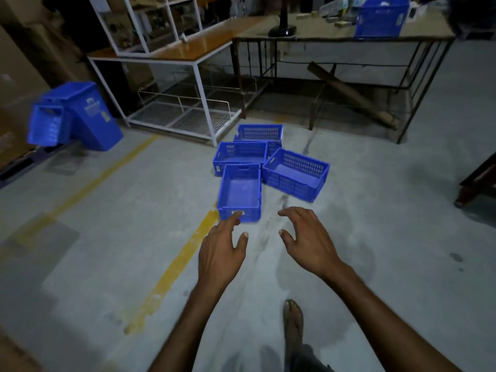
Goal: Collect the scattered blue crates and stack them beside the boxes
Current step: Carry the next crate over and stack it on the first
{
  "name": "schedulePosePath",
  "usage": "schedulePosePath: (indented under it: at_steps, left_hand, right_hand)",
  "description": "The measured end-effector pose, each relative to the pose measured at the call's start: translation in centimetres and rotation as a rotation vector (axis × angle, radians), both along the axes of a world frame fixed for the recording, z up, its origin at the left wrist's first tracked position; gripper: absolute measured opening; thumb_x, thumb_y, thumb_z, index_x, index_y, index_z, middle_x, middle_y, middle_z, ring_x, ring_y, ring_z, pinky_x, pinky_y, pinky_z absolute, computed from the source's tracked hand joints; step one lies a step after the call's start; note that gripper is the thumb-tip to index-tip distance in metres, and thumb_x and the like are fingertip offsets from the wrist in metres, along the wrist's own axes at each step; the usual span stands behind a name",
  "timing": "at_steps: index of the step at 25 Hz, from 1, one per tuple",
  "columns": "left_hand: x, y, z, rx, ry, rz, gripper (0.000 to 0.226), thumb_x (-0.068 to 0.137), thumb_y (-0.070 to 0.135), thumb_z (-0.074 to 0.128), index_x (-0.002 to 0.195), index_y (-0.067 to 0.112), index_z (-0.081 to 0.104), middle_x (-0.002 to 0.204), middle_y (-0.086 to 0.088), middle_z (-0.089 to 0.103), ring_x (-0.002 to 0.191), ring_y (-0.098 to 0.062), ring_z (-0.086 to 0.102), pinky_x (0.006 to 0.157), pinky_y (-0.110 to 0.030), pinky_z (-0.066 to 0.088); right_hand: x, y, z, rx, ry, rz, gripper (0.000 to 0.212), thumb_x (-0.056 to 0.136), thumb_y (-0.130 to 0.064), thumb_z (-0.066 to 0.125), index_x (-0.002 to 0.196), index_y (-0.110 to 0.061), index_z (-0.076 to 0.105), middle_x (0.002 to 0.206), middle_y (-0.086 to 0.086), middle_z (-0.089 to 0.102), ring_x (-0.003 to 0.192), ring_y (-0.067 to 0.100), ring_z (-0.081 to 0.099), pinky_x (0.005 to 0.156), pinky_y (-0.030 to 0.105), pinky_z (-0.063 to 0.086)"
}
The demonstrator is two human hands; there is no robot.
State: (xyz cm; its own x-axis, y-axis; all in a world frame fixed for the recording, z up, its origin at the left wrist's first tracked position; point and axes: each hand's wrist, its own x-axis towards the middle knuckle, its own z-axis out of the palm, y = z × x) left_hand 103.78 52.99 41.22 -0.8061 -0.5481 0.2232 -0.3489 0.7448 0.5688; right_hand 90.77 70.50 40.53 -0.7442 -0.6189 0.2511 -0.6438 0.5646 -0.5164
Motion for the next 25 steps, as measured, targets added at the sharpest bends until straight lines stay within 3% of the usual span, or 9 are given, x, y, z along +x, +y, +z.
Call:
schedulePosePath:
  at_steps: [4,8,15,21,25]
  left_hand:
    - [-10.9,-7.8,-2.0,0.139,-0.019,0.091,0.05,0.09,0.034,0.065,0.137,0.035,0.05,0.125,0.015,0.064,0.111,-0.01,0.061,0.091,-0.031,0.051]
    - [-18.7,-14.3,-2.3,0.317,-0.057,0.143,0.045,0.089,0.036,0.068,0.131,0.035,0.054,0.118,0.015,0.066,0.105,-0.009,0.063,0.089,-0.033,0.053]
    - [-27.0,-26.1,-5.8,0.377,-0.145,0.109,0.042,0.09,0.036,0.066,0.13,0.033,0.055,0.117,0.017,0.066,0.101,-0.007,0.064,0.087,-0.031,0.053]
    - [-31.0,-37.4,-16.2,0.504,-0.388,-0.025,0.031,0.088,0.029,0.068,0.119,0.031,0.063,0.102,0.014,0.069,0.089,-0.012,0.068,0.091,-0.035,0.054]
    - [-33.2,-44.1,-25.5,0.491,-0.492,-0.08,0.032,0.09,0.029,0.064,0.122,0.031,0.061,0.106,0.014,0.068,0.09,-0.012,0.066,0.088,-0.031,0.053]
  right_hand:
    - [-12.0,-7.9,-2.6,0.032,-0.088,0.048,0.042,0.09,-0.027,0.064,0.131,-0.026,0.057,0.134,-0.008,0.057,0.125,0.016,0.048,0.101,0.025,0.039]
    - [-21.9,-15.2,-3.1,0.081,-0.174,0.071,0.042,0.089,-0.026,0.065,0.13,-0.025,0.058,0.132,-0.004,0.058,0.125,0.02,0.05,0.103,0.028,0.039]
    - [-30.2,-25.9,-6.6,0.164,-0.258,0.036,0.04,0.09,-0.026,0.062,0.13,-0.026,0.057,0.134,-0.002,0.057,0.127,0.021,0.049,0.101,0.032,0.041]
    - [-31.2,-34.4,-15.7,0.312,-0.342,-0.069,0.042,0.089,-0.019,0.06,0.131,-0.021,0.058,0.135,0.002,0.057,0.126,0.024,0.05,0.101,0.033,0.044]
    - [-33.2,-40.8,-24.8,0.382,-0.402,-0.131,0.04,0.086,-0.017,0.061,0.126,-0.019,0.061,0.13,0.004,0.06,0.122,0.027,0.052,0.098,0.034,0.044]
